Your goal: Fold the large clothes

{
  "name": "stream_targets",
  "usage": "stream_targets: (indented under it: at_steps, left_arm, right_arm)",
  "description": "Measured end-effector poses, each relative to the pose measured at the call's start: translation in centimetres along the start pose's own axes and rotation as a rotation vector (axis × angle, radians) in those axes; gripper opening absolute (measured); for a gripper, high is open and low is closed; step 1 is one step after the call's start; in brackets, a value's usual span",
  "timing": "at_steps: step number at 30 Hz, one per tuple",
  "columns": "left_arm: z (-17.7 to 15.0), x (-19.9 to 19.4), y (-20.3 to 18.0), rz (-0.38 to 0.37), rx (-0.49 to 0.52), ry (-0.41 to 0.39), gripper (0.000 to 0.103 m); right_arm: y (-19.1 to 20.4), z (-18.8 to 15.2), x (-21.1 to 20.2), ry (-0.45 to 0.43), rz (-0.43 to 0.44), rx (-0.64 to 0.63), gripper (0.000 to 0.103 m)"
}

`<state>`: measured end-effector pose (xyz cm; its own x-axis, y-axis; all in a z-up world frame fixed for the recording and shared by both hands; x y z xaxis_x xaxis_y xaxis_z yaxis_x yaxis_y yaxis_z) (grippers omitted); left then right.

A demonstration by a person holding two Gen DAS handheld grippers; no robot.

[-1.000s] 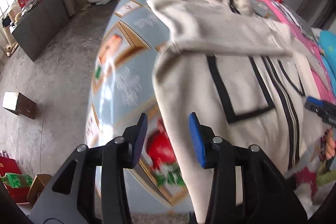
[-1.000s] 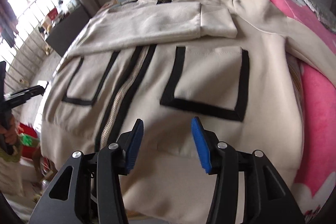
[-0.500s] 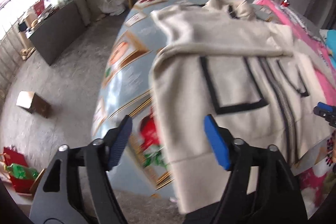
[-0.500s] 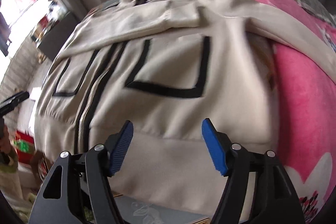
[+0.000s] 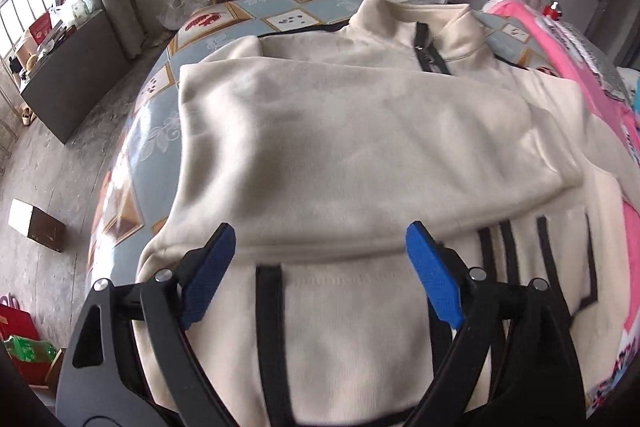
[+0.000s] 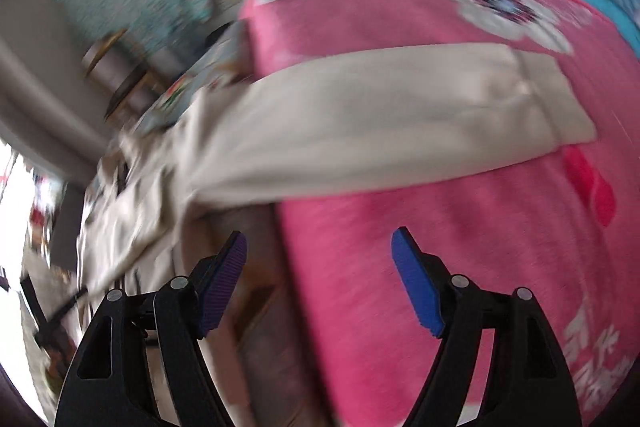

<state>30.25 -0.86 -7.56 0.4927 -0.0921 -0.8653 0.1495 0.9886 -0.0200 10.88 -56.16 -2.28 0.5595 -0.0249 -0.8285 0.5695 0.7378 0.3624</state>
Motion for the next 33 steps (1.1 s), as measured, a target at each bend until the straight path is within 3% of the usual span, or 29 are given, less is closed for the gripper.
stream_targets:
  at_steps: [4,7,12,14,17,21,23,25,26,27,33]
  left_arm:
    - [0.3,3.1,0.2,0.019,0.008,0.046,0.084]
    - [0.1,3.3,0.0,0.026,0.031,0.021,0.089]
    - [-0.1,3.2,0.0,0.028,0.035,-0.003,0.090]
    - [-0.2,3.2,0.0,0.027,0.037,0.005,0.090]
    - [-0.1,3.2,0.0,0.023,0.037,0.023,0.091]
    - [0.1,3.4,-0.1,0.018,0.044,0.020,0.095]
    - [0.1,3.5,-0.1,0.019,0.043,0.021,0.096]
    - [0.2,3.5,-0.1,0.021,0.041,0.031,0.096]
    - [0.2,3.5,-0.1,0.021,0.041,0.035,0.096]
    - [0.3,3.6,-0.1,0.022,0.042,0.038,0.096]
    - [0.4,3.7,-0.1,0.014,0.058,0.050,0.096]
  right_arm:
    - [-6.8,3.6,0.6,-0.029,0.012,0.246,0.073]
    - [-11.2,5.7,1.2,-0.066,0.007,0.410,0.073]
    - [-14.7,6.7,3.1,-0.069,0.067,0.597,0.070]
    - [-14.8,6.3,3.1,-0.071,0.038,0.613,0.063]
    - [-14.6,5.3,1.7,-0.088,0.007,0.614,0.062]
    - [-17.2,5.1,1.4,-0.107,-0.028,0.669,0.059]
    - [-18.4,5.6,2.1,-0.110,-0.019,0.699,0.049]
    - [-19.0,6.4,2.5,-0.135,-0.020,0.701,0.033]
    - [-18.9,6.6,2.5,-0.144,-0.032,0.694,0.028]
    - [-18.7,6.8,2.3,-0.156,-0.048,0.680,0.015]
    - [-13.6,8.6,-2.6,-0.277,-0.126,0.459,0.010]
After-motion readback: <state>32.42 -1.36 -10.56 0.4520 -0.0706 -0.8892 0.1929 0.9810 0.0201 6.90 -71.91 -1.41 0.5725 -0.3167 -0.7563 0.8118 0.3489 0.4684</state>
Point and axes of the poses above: each gripper's, at about its wrist camera, not at the fingertips, and x roughly the way its jaws point, y to its left, z to its top, the point moved 5 cm from there along x, roughly the way its jaws point, and after that the axes turned 4 degrees about x, right-handed, at the moved point
